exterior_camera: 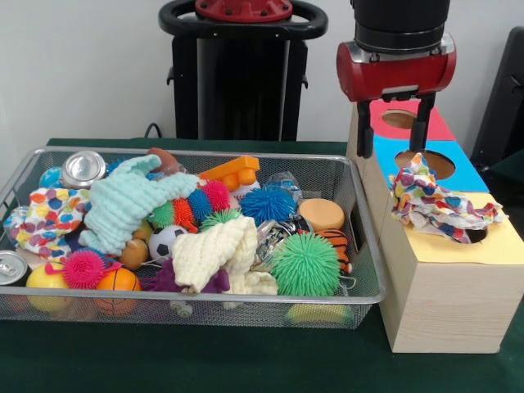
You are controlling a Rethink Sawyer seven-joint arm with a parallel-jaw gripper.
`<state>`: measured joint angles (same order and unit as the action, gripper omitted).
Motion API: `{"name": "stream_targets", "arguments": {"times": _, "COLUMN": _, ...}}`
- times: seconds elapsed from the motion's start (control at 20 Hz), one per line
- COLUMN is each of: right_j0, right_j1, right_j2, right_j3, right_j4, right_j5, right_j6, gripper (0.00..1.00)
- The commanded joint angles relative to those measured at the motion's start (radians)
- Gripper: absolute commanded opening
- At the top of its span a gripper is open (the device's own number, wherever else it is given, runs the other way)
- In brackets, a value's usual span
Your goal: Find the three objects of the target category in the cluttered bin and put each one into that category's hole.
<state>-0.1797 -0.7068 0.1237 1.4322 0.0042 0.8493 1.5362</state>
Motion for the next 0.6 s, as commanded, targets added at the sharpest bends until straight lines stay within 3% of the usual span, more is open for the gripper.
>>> {"name": "stream_targets", "arguments": {"times": 0.05, "right_j0": -0.029, "right_j1": 0.032, "right_j2": 0.093, "right_j3": 0.009, "right_j4": -0.032, "right_j5": -0.047, "right_j6": -0.018, "gripper": 1.0}}
{"name": "stream_targets", "arguments": {"times": 0.6, "right_j0": -0.033, "right_j1": 0.032, "right_j2": 0.116, "right_j3": 0.022, "right_j4": -0.015, "right_j5": -0.047, "right_j6": 0.0, "gripper": 1.0}}
